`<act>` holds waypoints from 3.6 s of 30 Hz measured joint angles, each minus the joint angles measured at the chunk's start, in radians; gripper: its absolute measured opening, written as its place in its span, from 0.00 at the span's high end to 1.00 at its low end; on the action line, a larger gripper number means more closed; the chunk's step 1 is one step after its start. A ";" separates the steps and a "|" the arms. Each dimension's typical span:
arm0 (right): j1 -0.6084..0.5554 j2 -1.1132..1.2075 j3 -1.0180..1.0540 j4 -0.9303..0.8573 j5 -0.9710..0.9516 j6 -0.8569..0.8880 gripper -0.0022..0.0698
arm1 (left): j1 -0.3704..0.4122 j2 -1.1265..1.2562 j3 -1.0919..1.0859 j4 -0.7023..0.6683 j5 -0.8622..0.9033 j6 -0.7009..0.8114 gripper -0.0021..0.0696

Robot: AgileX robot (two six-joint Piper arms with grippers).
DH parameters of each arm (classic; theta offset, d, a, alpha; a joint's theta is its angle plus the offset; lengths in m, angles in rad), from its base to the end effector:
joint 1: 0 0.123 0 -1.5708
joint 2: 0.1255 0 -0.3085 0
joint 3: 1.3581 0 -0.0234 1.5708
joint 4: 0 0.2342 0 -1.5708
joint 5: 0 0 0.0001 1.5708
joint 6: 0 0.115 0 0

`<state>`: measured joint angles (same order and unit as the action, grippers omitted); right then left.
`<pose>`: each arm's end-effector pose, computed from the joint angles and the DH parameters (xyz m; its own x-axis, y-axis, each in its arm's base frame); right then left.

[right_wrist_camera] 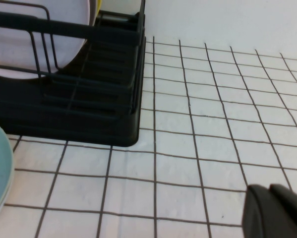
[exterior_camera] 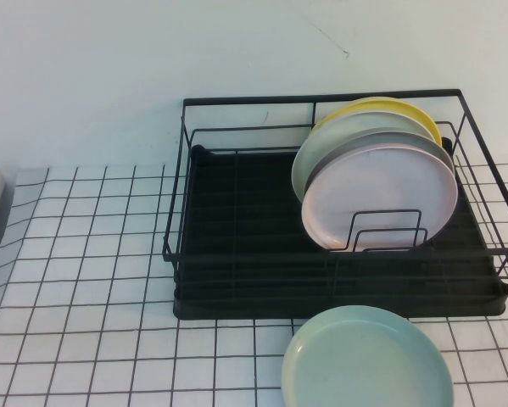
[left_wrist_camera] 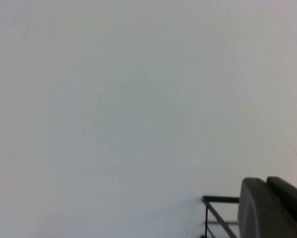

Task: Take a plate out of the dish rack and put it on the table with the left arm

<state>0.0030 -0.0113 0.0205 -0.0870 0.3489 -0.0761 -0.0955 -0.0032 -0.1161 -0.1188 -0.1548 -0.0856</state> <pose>0.0360 -0.0033 0.1690 -0.2671 -0.1580 -0.9506 -0.0166 0.9871 -0.1594 0.0259 -0.0004 0.2720 0.3279 -0.2339 -0.9153 0.1474 0.9697 -0.1950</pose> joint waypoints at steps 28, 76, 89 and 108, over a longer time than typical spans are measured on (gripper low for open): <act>0.000 0.000 0.000 0.000 0.000 0.000 0.97 | -0.015 1.089 -0.878 -0.797 0.700 1.072 0.98; 0.000 0.000 0.000 0.000 0.000 0.000 0.97 | -0.430 1.932 -1.420 -0.872 0.507 1.774 0.89; 0.000 0.000 0.000 0.000 0.000 0.000 0.97 | -0.448 1.875 -1.420 -0.900 0.392 1.779 0.94; 0.000 0.000 0.000 0.000 0.000 0.000 0.97 | -0.448 1.561 -1.420 -1.052 0.269 1.733 0.97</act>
<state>0.0030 -0.0113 0.0205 -0.0870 0.3489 -0.0761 -0.5440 1.5582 -1.5360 -1.1711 0.1143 1.6477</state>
